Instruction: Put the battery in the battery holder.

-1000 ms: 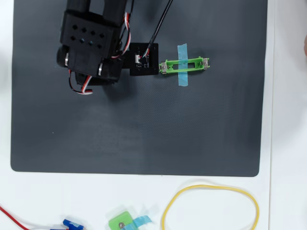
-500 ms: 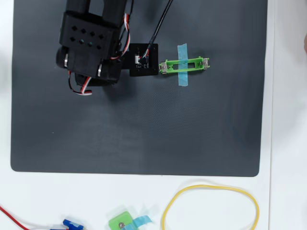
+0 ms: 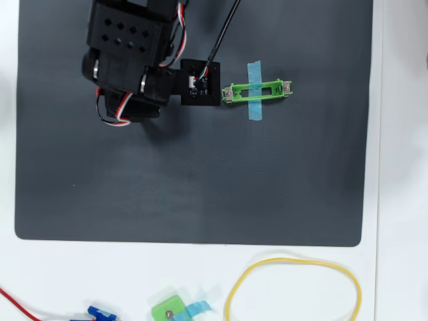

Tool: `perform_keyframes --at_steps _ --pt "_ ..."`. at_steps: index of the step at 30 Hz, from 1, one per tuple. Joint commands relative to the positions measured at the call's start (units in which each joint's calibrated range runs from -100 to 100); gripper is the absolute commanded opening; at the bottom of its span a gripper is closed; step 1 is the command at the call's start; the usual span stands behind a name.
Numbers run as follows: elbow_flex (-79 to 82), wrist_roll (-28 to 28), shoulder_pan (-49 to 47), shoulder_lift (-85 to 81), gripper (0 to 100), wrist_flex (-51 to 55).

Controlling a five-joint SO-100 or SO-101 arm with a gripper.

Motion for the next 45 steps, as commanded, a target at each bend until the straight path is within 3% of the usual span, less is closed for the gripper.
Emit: perform_keyframes --at_steps 1,40,45 --pt "1.26 0.03 -0.24 -2.86 17 -0.78" --pt "0.03 -0.23 -1.79 1.58 16 -0.86" --pt "0.11 -0.28 -1.79 1.75 2 -0.86"
